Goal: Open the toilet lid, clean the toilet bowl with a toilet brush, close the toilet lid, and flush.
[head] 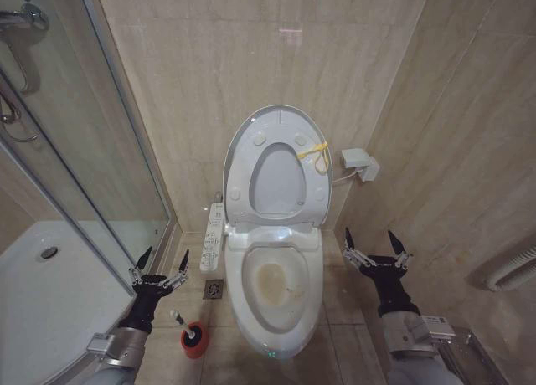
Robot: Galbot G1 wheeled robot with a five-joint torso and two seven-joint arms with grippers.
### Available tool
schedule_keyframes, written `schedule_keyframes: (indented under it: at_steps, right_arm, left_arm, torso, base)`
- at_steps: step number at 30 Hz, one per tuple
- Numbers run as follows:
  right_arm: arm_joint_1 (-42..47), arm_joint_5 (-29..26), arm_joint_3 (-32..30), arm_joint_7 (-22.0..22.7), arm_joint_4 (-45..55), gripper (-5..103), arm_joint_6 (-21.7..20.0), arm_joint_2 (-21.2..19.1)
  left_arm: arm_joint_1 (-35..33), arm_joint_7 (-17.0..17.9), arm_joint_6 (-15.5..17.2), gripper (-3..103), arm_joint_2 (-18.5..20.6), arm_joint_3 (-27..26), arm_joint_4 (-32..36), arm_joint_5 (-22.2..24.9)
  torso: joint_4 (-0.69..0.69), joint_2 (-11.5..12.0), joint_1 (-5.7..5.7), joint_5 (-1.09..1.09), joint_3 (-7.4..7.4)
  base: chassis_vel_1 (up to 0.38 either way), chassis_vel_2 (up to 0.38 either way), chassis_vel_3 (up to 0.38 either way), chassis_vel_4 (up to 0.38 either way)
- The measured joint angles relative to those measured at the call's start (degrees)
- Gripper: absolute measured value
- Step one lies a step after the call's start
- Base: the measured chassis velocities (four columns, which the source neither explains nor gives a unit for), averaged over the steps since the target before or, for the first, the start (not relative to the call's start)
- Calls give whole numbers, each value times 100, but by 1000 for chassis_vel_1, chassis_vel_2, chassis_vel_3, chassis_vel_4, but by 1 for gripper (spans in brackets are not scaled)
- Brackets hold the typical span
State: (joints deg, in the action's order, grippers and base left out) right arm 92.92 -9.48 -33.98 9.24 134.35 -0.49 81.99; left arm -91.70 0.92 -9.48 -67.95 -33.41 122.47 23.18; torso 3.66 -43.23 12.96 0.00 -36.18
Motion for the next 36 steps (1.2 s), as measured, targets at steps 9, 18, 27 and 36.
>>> schedule_keyframes:
  at_steps: [9,18,27,36]
  right_arm:
    - [0,0,0,2,0,100,0,0]
    - [0,0,0,1,0,100,0,0]
    - [0,0,0,1,0,100,0,0]
    - [0,0,0,1,0,100,0,0]
  left_arm:
    - [-257,-298,688,100,-336,-596,600,276]
    - [-420,-147,923,100,-533,-729,784,382]
    - [-480,-37,1015,100,-623,-583,847,87]
    - [-525,9,1013,100,-671,-529,888,-121]
  torso:
    - [1,0,0,0,0]
    - [1,0,0,0,0]
    - [1,0,0,0,0]
    - [1,0,0,0,0]
  base:
    - [0,0,0,0]
    - [0,0,0,0]
    - [0,0,0,0]
    - [0,0,0,0]
